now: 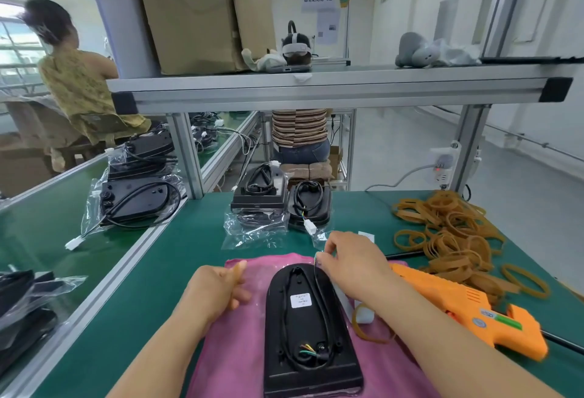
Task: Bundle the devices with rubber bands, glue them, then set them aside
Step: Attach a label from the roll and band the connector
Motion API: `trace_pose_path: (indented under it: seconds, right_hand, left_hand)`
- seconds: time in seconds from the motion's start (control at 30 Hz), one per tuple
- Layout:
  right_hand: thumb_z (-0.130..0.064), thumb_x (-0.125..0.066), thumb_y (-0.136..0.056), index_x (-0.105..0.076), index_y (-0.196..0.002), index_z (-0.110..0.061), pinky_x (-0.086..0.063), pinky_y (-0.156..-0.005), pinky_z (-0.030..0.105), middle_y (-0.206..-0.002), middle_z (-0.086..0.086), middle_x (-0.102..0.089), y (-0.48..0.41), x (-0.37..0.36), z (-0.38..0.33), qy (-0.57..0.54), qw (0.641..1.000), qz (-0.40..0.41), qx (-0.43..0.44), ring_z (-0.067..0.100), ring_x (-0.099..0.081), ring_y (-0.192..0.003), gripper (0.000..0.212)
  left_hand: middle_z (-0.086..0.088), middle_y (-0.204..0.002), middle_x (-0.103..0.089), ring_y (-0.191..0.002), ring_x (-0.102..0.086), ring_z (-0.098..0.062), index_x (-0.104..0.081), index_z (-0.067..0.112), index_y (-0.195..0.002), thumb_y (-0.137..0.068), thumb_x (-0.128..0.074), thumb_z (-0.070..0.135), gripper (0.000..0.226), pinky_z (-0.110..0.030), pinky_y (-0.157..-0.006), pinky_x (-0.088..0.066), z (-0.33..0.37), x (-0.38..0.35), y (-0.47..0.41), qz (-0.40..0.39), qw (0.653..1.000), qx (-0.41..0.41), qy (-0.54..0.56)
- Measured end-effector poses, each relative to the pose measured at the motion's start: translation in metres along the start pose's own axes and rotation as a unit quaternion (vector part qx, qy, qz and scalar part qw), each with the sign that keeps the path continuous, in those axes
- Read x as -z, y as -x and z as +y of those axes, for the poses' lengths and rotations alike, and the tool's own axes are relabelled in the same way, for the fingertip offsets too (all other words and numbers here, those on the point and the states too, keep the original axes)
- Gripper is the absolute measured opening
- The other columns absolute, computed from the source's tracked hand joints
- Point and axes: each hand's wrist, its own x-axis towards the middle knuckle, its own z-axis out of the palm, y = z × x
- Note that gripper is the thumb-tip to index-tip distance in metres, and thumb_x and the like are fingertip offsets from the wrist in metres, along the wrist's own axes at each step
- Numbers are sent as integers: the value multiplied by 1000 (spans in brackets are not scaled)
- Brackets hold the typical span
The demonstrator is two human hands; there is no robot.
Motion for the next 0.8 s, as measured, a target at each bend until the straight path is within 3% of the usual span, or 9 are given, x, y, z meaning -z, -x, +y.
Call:
trace_pose_path:
  seconds: [0.1,0.2,0.33,0.43,0.5,0.63,0.73,0.8]
  right_hand:
    - [-42,-54,-92,-65,-80,-14,-48,-72,36,-84,2,-59,2,2,-5,22,999,3,30,25,-59,-83,33]
    - [-48,-55,-90,-66,-79,-10,-50,-73,38,-85,8,-65,3,-1,-5,53,997,-49,31,28,-61,-83,42]
    - [-54,-59,-86,-43,-61,-15,-35,-54,32,-64,3,-47,3,-3,-3,24,990,-139,-13,22,-46,-63,49]
    - [-47,-65,-84,-35,-55,-17,-26,-48,30,-58,2,-36,5,2,-6,-8,988,-150,-37,18,-35,-56,51]
    - [-41,-68,-84,-39,-57,-15,-29,-53,31,-61,4,-40,9,8,-6,-27,988,-146,-36,21,-40,-61,47]
    - [-36,-77,-78,-61,-85,-12,-40,-67,29,-90,2,-55,20,22,-2,-126,986,-103,-23,16,-50,-78,30]
    - [-33,-84,-72,-57,-89,-25,-35,-69,11,-111,-6,-50,31,34,0,-207,974,-86,-19,6,-49,-96,33]
    - [-28,-87,-69,-54,-96,-26,-41,-71,15,-109,-7,-58,40,41,0,-288,951,-102,-58,6,-56,-98,43]
  left_hand:
    - [-9,-71,-76,-43,-56,-4,-74,6,-77,-104,-42,41,55,-27,-71,-50,6,-2,-3,-47,998,-6,-46]
    - [-7,-74,-77,-50,-57,-9,-72,11,-87,-101,-41,51,53,-24,-67,-47,17,-4,-7,-85,993,11,-84]
    - [-9,-76,-74,-58,-56,-17,-73,4,-88,-94,-55,56,55,-30,-79,-47,29,-13,-11,-128,988,21,-84]
    - [1,-57,-62,-49,-49,-11,-68,15,-68,-90,-60,58,49,-26,-68,-40,35,-18,-7,-139,987,11,-85]
    - [3,-52,-57,-44,-41,-10,-62,17,-60,-88,-62,57,49,-25,-58,-33,36,-16,-1,-139,988,-5,-71]
    - [3,-57,-55,-58,-44,-15,-63,15,-62,-89,-69,41,39,-22,-63,-38,33,-10,19,-107,992,-68,22]
    - [13,-52,-58,-56,-54,-2,-76,26,-88,-88,-71,31,7,-5,-56,-40,36,-3,43,-49,989,-130,56]
    - [14,-53,-61,-57,-56,-1,-75,30,-96,-88,-71,27,9,-2,-57,-40,37,2,57,-40,984,-152,84]
